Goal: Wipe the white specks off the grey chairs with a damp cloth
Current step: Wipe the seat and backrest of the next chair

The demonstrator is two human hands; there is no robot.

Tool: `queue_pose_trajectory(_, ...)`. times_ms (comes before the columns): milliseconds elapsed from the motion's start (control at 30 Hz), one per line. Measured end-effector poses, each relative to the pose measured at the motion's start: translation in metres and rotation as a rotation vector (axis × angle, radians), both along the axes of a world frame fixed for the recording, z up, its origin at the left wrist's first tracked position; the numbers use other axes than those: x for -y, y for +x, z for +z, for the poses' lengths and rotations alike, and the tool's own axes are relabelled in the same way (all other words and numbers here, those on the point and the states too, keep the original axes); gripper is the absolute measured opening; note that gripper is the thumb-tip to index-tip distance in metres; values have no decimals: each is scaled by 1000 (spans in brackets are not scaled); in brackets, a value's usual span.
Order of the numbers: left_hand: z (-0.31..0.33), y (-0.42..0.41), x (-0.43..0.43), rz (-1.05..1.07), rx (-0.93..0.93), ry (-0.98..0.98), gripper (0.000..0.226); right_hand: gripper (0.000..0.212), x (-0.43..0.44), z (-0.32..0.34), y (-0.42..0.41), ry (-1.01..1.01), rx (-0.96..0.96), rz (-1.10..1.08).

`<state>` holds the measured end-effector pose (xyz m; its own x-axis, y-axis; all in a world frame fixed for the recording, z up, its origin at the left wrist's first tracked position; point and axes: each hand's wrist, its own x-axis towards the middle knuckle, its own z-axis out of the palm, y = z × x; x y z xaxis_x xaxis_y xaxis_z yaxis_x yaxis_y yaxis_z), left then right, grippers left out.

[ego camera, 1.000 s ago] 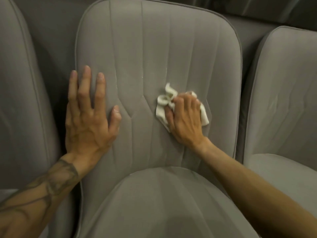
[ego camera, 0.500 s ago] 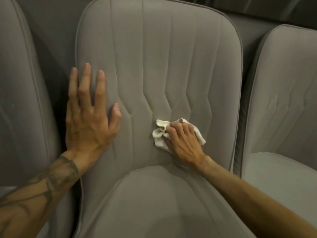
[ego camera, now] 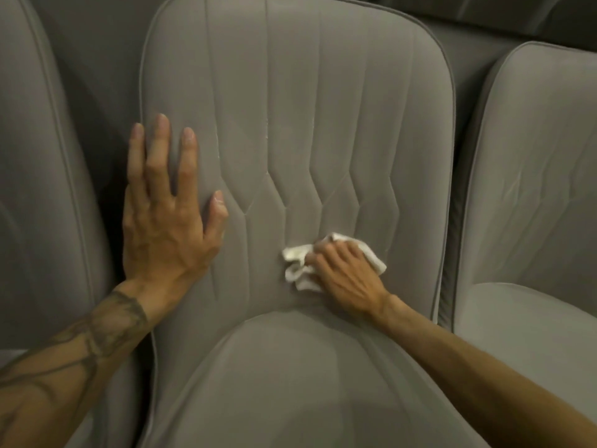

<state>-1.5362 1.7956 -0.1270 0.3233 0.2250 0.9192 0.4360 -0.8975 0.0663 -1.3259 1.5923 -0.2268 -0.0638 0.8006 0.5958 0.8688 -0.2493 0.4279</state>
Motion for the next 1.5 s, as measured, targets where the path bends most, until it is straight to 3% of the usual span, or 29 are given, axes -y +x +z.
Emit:
queue_pose_trajectory(100,-1,1,-1,5,5,4,69,27,-13,-5,-3,225,-138,-131)
queue_pose_trajectory(233,0,1,1,20,2,7,68,19,-4,-37,-16,-62,43,-1)
queue_pose_trajectory(300,1,0,1,16,4,5,68,23,-4,-16,-14,-87,77,29)
queue_pose_trajectory(400,1,0,2,3,10,5,67,32,-33,54,-11,245,-58,-34)
queue_pose_trajectory(567,2,-1,0,-28,14,3,66,28,-99,173,-16,866,-271,-214)
queue_pose_trajectory(633,2,-1,-1,-40,13,6,66,29,-107,160,-32,799,-300,-175)
queue_pose_trajectory(767,2,-1,-2,-56,10,0,65,26,-86,123,-49,308,-130,46)
queue_pose_trajectory(833,2,-1,-2,-59,10,-2,66,24,-93,159,-33,402,-84,7)
queue_pose_trajectory(967,0,1,-4,-44,13,4,66,23,-124,225,-20,814,-176,-128)
queue_pose_trajectory(1033,-1,2,-5,-47,18,7,66,26,-131,199,-35,752,-209,-111)
queue_pose_trajectory(1133,-1,3,-5,-47,25,14,64,28,-113,149,-55,410,-149,69)
queue_pose_trajectory(1200,-1,2,-5,-46,24,11,65,29,-106,165,-44,315,-72,127)
queue_pose_trajectory(1333,-1,2,-6,-52,24,7,67,22,-124,218,-22,650,-94,-11)
queue_pose_trajectory(1400,-1,3,-6,-49,24,10,67,21,-132,207,-28,745,-173,-42)
queue_pose_trajectory(1500,-1,2,-6,-43,20,15,67,25,-120,143,-42,613,-230,17)
